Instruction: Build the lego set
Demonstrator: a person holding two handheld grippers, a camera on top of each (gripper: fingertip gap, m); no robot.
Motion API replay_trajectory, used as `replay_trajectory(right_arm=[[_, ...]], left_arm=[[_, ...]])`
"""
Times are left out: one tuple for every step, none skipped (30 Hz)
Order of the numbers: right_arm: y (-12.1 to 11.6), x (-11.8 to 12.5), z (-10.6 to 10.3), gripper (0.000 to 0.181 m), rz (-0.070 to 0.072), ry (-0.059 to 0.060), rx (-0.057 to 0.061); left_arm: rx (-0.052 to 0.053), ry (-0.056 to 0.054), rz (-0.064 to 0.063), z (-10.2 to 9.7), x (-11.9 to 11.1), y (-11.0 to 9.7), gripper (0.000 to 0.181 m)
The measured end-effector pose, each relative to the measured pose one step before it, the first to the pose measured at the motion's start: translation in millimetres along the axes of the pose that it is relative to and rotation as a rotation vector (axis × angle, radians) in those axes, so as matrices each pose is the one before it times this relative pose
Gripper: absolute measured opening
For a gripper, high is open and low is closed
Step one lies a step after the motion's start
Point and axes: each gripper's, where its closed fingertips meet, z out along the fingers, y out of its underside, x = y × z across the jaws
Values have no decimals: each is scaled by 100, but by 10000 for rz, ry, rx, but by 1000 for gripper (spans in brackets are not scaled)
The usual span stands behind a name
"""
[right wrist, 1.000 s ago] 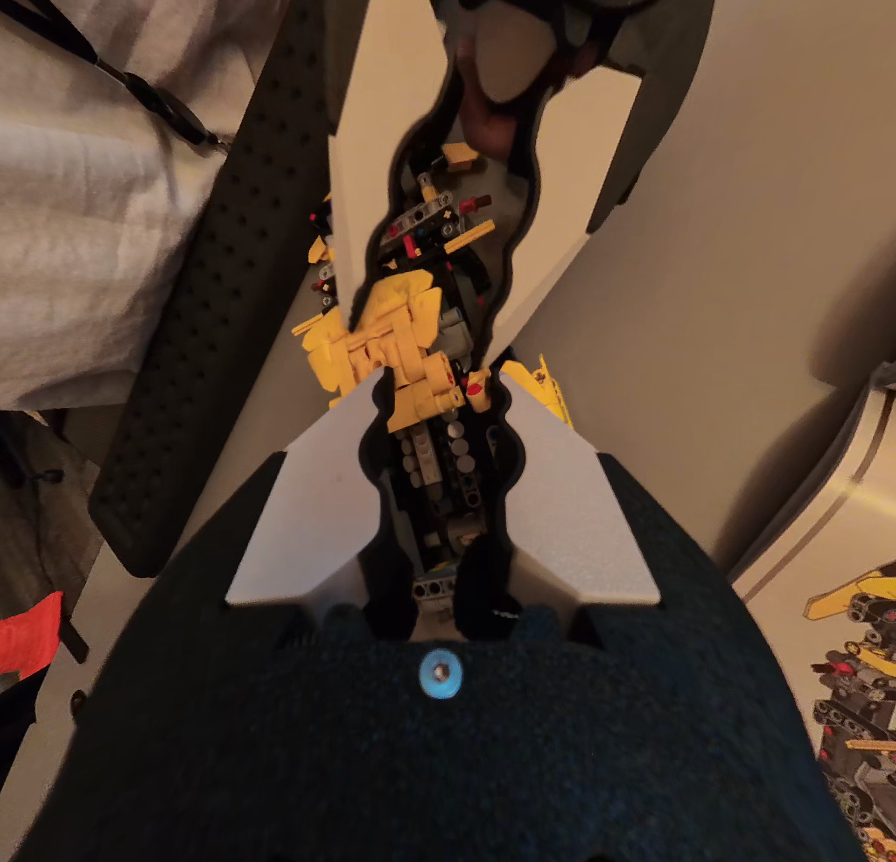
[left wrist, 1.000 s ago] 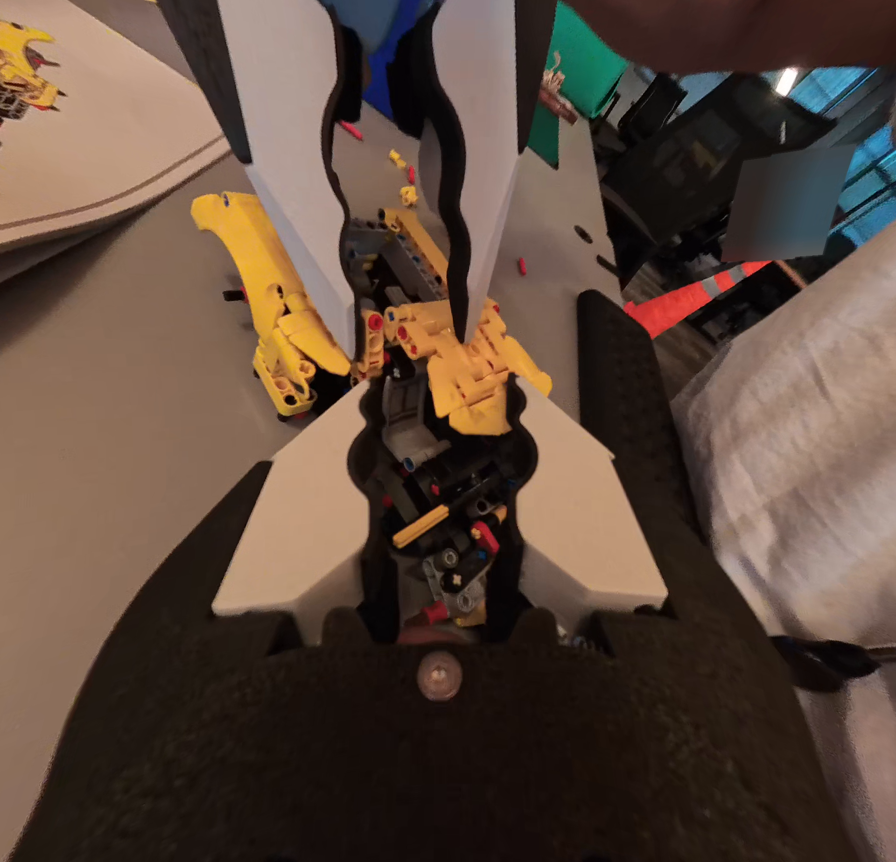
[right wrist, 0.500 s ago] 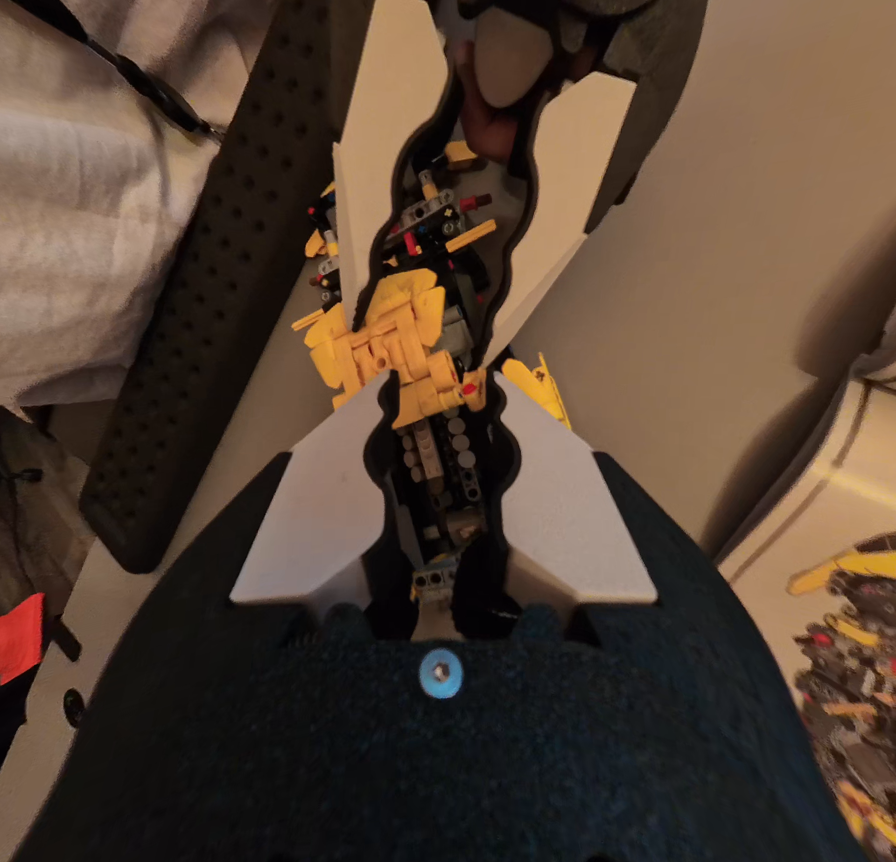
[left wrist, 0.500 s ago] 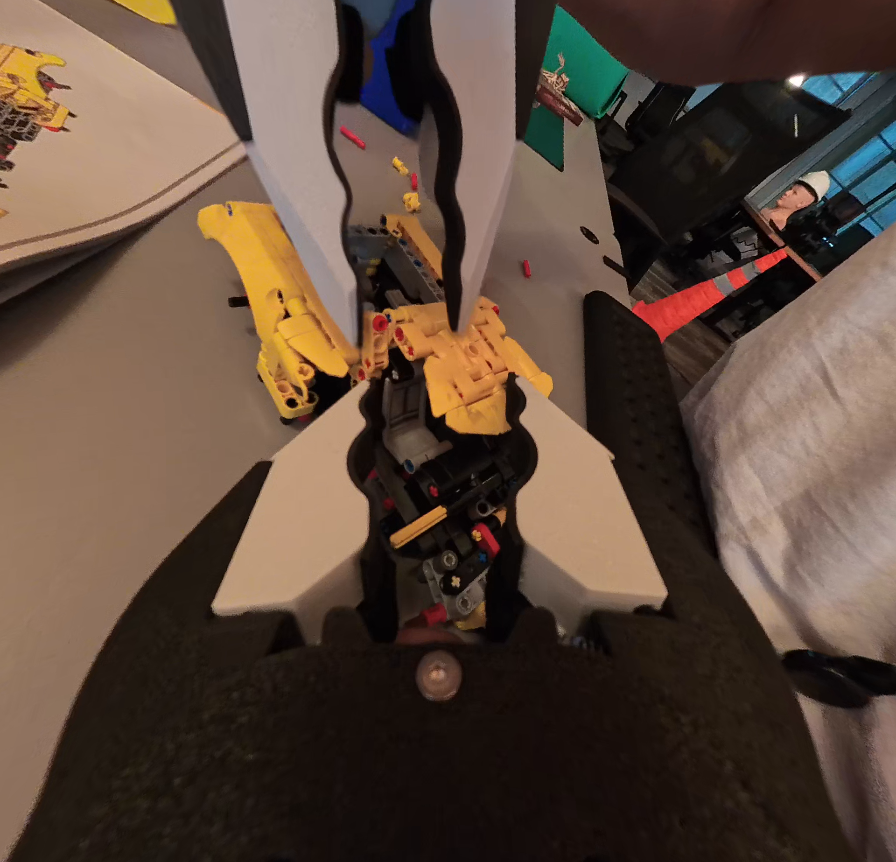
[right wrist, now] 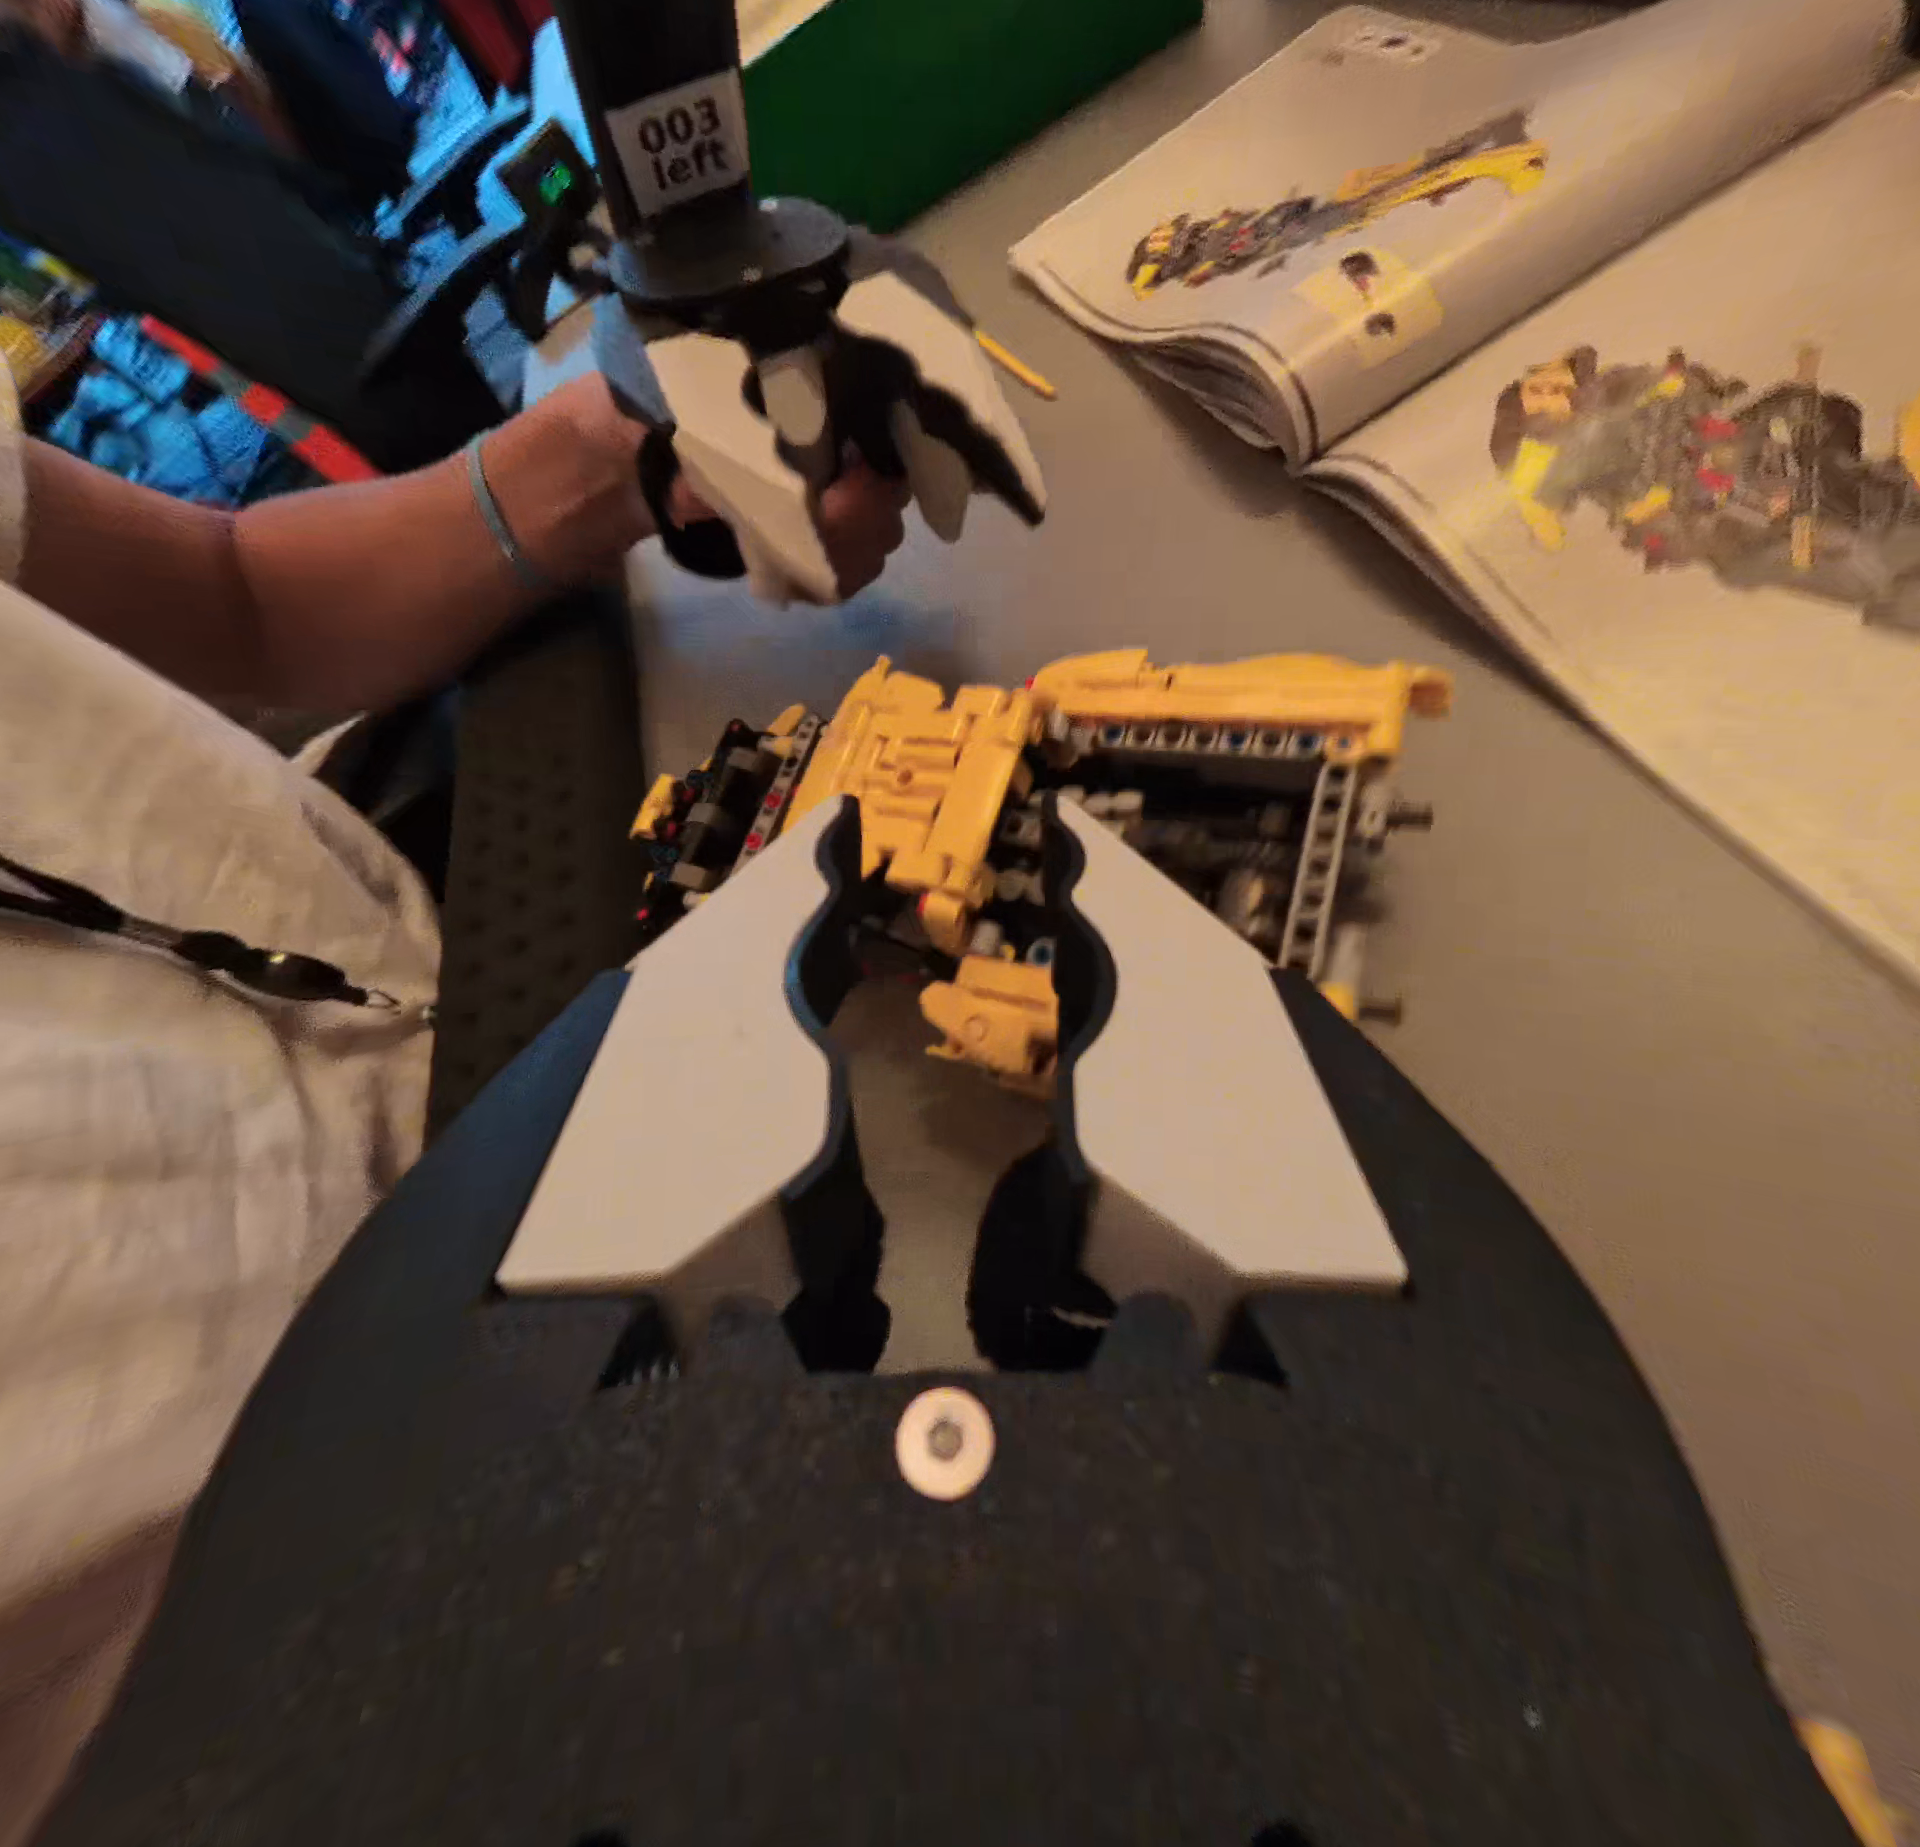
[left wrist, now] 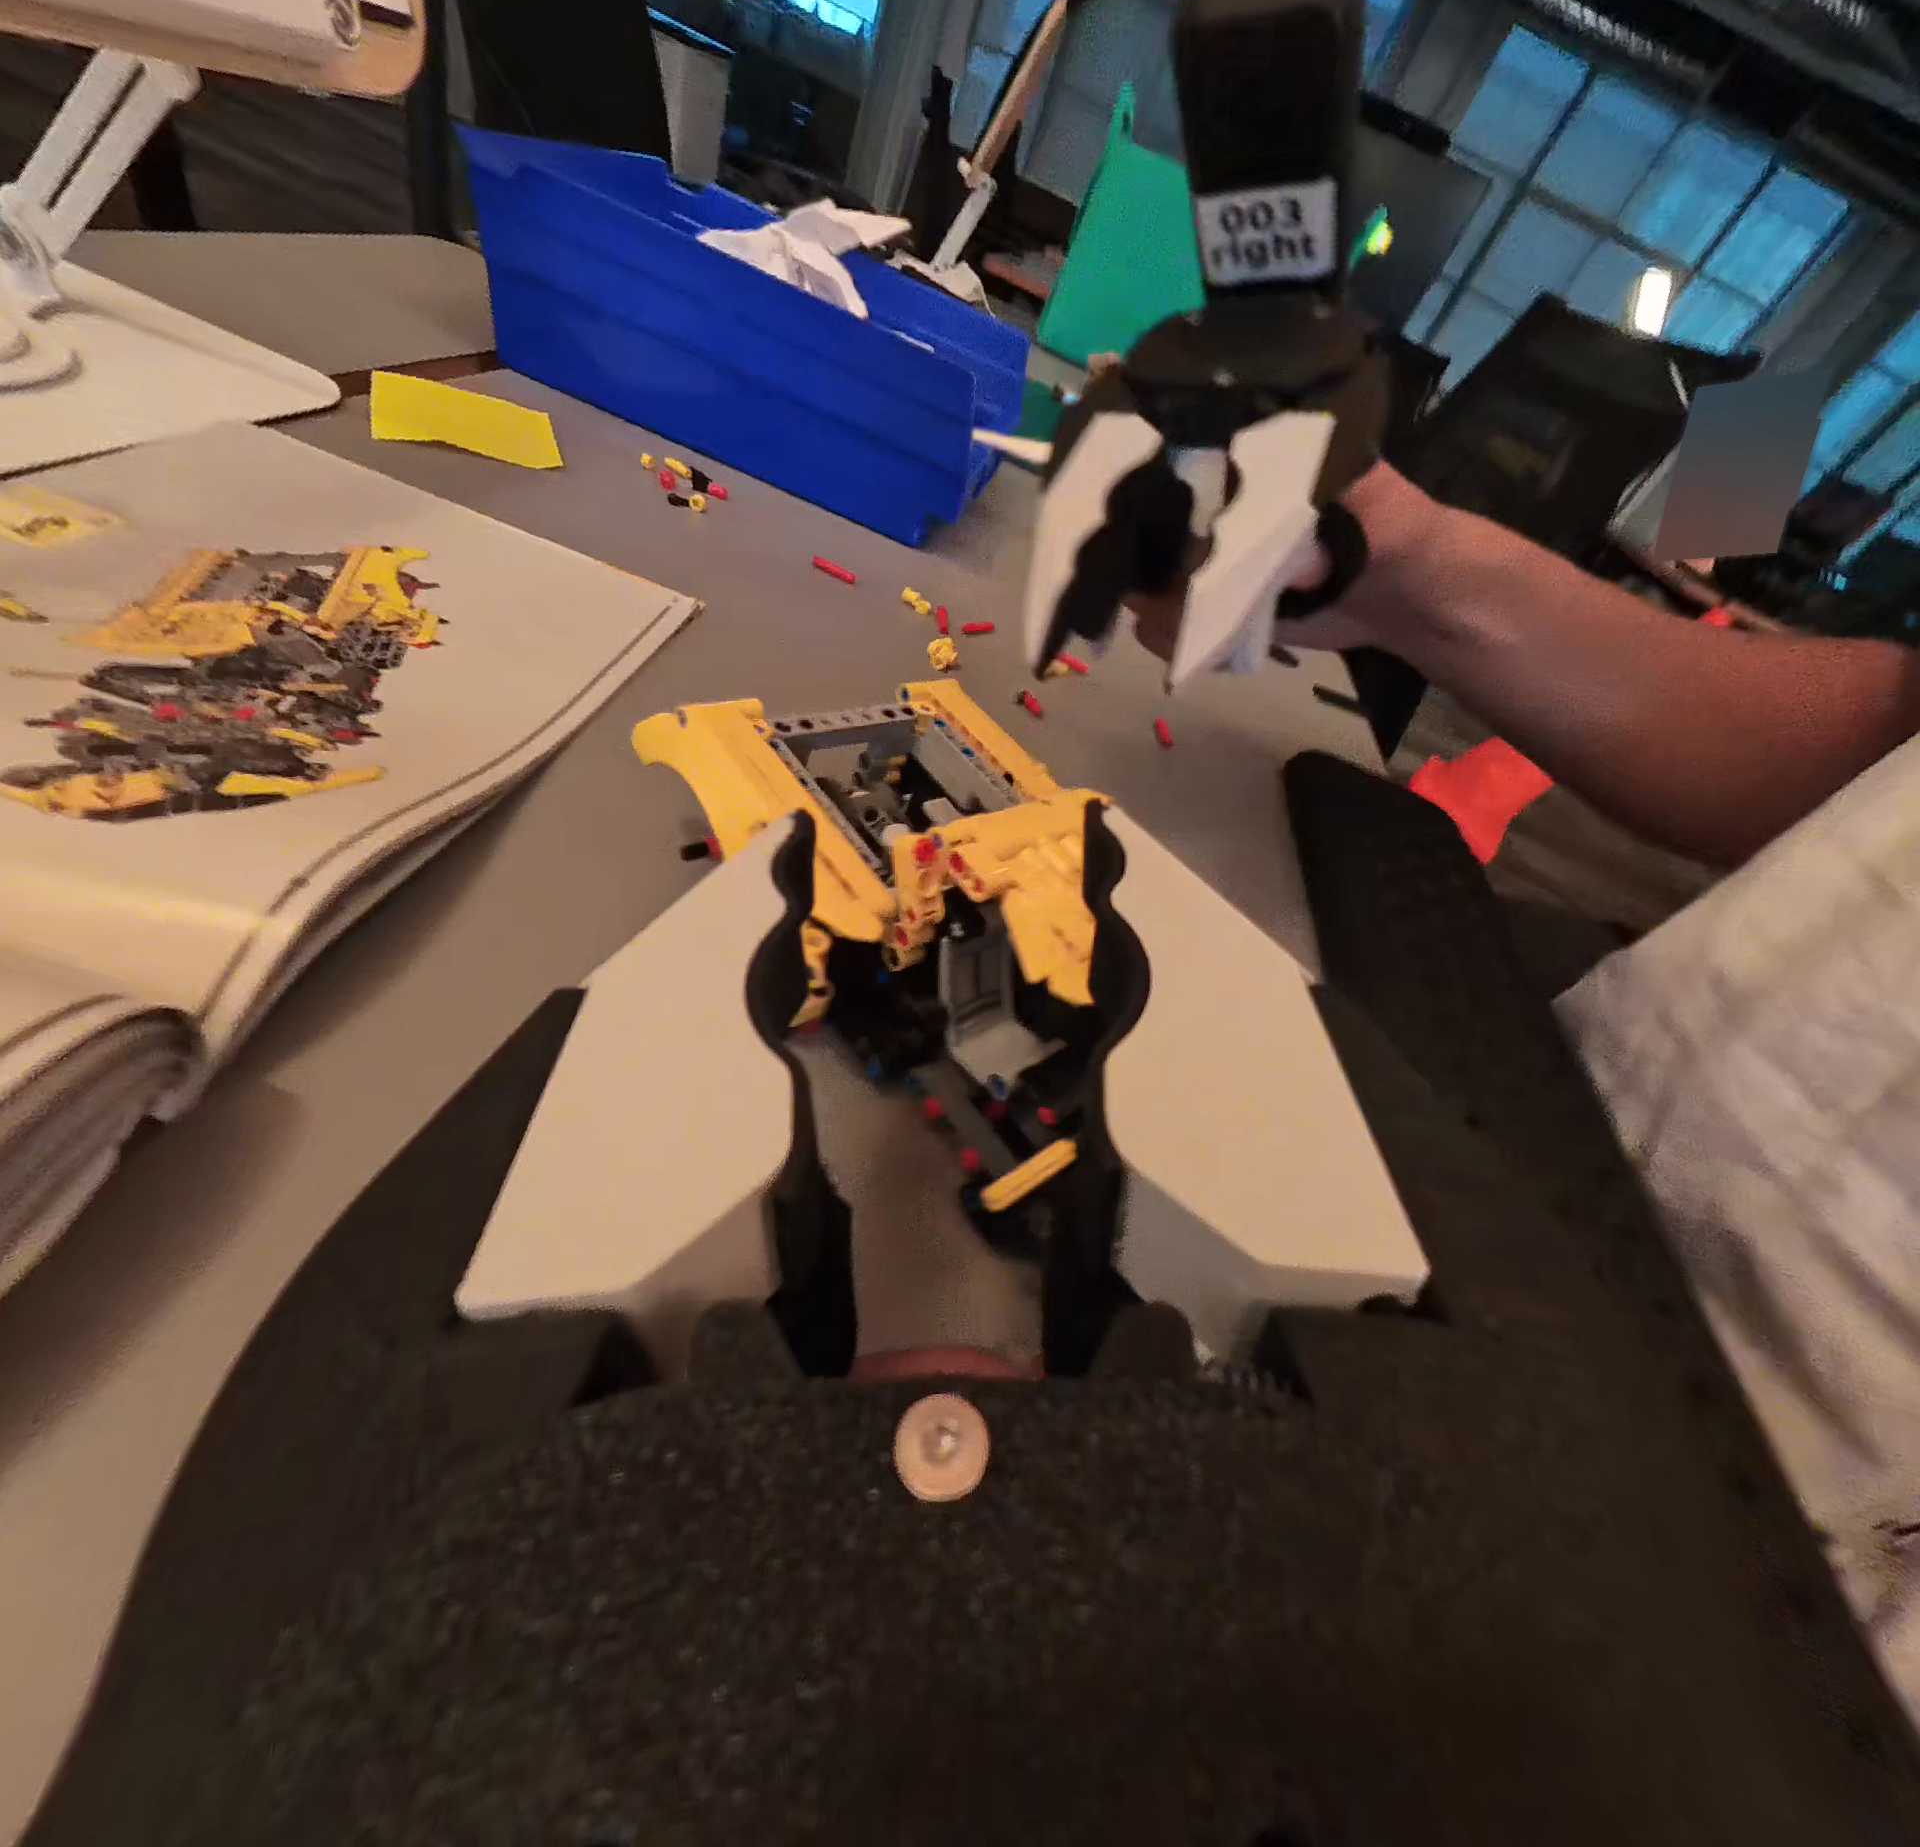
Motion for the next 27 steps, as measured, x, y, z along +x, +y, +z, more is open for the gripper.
replay_trajectory(right_arm=[[1088,-155,77,32,43,377,233],[1014,106,225,32,-30,471,148],[895,-38,338,32,-96,351,80],[659,-172,385,32,-137,247,78],[433,-33,360,31,-180,312,79],[414,50,300,30,-225,339,-23],[148,-90,149,29,-302,224,48],[-49,-58,6,26,-223,208,117],[-59,91,-3,22,-164,225,68],[-54,50,52,18,-114,135,30],[-131,-45,56,16,-133,42,30],[-152,38,39,11,-104,96,63],[-14,169,96,9,-31,145,5],[-31,-1,131,10,-28,-22,7],[-49,9,38,9,39,-39,-26],[-25,22,23,9,72,-47,-27],[19,12,21,9,67,-59,-16],[-23,48,-21,9,61,-65,17],[-9,84,10,9,65,-61,3],[-14,144,-22,9,9,-10,-25],[-5,195,-36,9,-67,36,-38],[-17,181,-19,9,-86,37,-30],[-21,113,5,9,-42,-26,-22],[1,-11,8,9,5,-121,-41],[13,-9,-12,9,29,-131,-37],[-4,2,4,8,24,-115,-29],[1,-12,0,8,32,-84,-35]], left_arm=[[-155,85,287,69,-538,123,49],[-193,198,286,140,-388,149,44],[-235,391,214,187,-83,144,39],[-267,539,43,149,130,155,31],[-387,640,-56,139,298,287,27],[-467,525,-53,126,212,294,23],[-387,325,18,134,21,170,23],[-361,305,143,145,55,188,23],[-341,245,208,190,-32,179,23],[-226,96,168,209,-301,44,23],[-149,177,123,224,-207,-24,23],[-73,250,44,196,-108,-99,23],[-7,264,-55,181,-80,-138,23],[-63,367,-116,200,127,-17,24],[-222,398,-108,219,270,265,24],[-341,247,-23,239,104,472,24],[-109,110,58,126,-4,125,23],[8,37,129,15,-48,-31,24],[23,5,128,-17,-77,-40,24],[16,-28,53,9,-103,-32,24],[6,-52,49,20,-123,-10,24],[-42,-56,91,-31,-112,58,23],[-100,-77,78,-131,-160,140,23],[-39,-131,-13,-226,-304,31,23],[88,-52,-82,-254,-215,-155,23],[149,52,-69,-172,-61,-220,23],[81,3,-3,-41,-136,-106,23]])
